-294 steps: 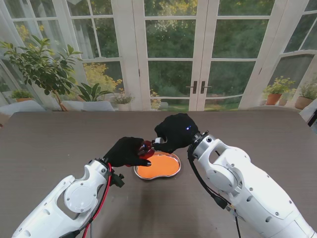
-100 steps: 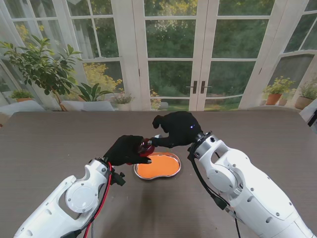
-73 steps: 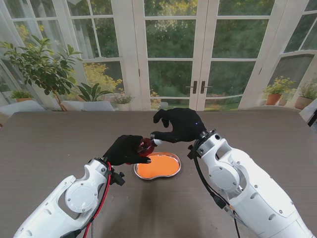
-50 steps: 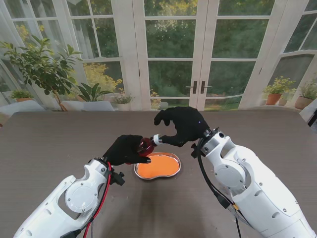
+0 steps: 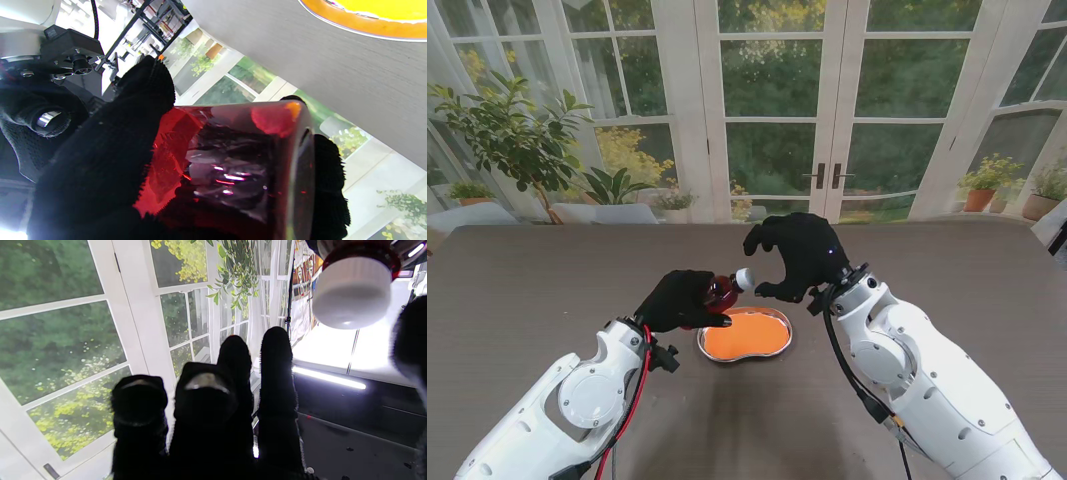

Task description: Collect the cotton balls from the tray into a sample bottle

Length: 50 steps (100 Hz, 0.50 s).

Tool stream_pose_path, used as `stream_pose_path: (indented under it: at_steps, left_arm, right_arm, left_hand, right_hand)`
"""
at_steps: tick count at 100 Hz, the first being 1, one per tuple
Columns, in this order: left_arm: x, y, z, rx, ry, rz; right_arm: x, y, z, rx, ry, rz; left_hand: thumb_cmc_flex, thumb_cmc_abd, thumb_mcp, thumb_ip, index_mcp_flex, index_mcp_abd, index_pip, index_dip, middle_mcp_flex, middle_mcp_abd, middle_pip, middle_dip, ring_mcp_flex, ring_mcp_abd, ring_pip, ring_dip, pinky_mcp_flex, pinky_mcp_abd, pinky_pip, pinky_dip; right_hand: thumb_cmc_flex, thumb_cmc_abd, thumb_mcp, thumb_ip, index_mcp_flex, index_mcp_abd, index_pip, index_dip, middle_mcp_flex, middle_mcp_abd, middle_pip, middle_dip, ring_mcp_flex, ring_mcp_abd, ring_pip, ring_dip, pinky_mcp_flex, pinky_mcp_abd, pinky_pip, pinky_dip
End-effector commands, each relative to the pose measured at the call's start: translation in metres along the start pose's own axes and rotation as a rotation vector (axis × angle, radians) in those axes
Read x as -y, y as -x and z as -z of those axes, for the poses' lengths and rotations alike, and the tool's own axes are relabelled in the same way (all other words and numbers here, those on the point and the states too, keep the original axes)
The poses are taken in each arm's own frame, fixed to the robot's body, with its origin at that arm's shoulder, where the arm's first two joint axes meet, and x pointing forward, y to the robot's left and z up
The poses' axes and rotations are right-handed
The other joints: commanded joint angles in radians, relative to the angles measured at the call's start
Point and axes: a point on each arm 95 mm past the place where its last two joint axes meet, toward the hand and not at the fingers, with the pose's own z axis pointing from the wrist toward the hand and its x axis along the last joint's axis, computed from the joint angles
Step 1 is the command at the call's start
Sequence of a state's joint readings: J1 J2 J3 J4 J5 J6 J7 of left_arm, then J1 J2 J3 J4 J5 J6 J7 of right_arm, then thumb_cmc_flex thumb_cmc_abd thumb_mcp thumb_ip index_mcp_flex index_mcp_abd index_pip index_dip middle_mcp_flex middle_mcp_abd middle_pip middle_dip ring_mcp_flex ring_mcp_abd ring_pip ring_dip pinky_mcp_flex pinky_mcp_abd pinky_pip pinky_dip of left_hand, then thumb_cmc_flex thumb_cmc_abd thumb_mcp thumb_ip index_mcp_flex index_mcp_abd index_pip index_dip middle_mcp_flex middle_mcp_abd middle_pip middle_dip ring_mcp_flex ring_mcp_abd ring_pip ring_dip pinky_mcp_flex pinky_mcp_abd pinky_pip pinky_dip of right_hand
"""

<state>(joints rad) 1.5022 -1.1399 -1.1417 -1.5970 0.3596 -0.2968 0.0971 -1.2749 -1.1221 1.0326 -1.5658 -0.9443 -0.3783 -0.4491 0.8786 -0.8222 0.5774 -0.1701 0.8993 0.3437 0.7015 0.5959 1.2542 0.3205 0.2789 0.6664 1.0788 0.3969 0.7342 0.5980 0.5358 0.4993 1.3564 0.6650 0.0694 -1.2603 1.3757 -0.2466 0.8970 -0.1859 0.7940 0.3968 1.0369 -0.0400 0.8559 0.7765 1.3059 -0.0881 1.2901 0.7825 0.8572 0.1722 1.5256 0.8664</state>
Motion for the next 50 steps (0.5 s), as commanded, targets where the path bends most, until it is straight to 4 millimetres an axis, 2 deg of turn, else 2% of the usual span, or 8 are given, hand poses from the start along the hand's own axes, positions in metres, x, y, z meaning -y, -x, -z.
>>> stream_pose_path:
  at_steps: [1, 50]
  left_arm:
    - [-0.0010, -0.0025, -0.0017, -0.007, 0.009, 0.008]
    - [-0.0001, -0.0037, -0.0033, -0.013, 0.008, 0.007]
  right_arm:
    - [0.0048, -0.0038, -0.0014, -0.004, -0.024, -0.006]
    - [0.0093, -0.0079, -0.0036, -0.024, 0.009, 0.009]
  left_hand:
    - [0.189, 0.262, 0.319, 0.001, 0.152, -0.200, 0.109, 0.006, 0.039, -0.051, 0.015, 0.012, 0.003, 0.023, 0.021, 0.002, -0.031, -0.024, 0.021, 0.024]
    - [0.189, 0.262, 0.321, 0.000, 0.152, -0.201, 0.109, 0.006, 0.040, -0.051, 0.015, 0.012, 0.003, 0.024, 0.020, 0.001, -0.031, -0.025, 0.021, 0.024]
  right_hand:
    - [0.020, -0.062, 0.084, -0.037, 0.021, 0.008, 0.021, 0.026, 0.013, -0.018, 0.014, 0.017, 0.017, -0.027, 0.034, 0.020, 0.016, -0.014, 0.045, -0.004]
    - [0.079, -0.073, 0.091, -0.031, 0.106, 0.032, 0.042, 0.030, 0.090, -0.035, 0.010, 0.021, 0.017, -0.029, 0.093, 0.042, 0.054, -0.008, 0.067, -0.008]
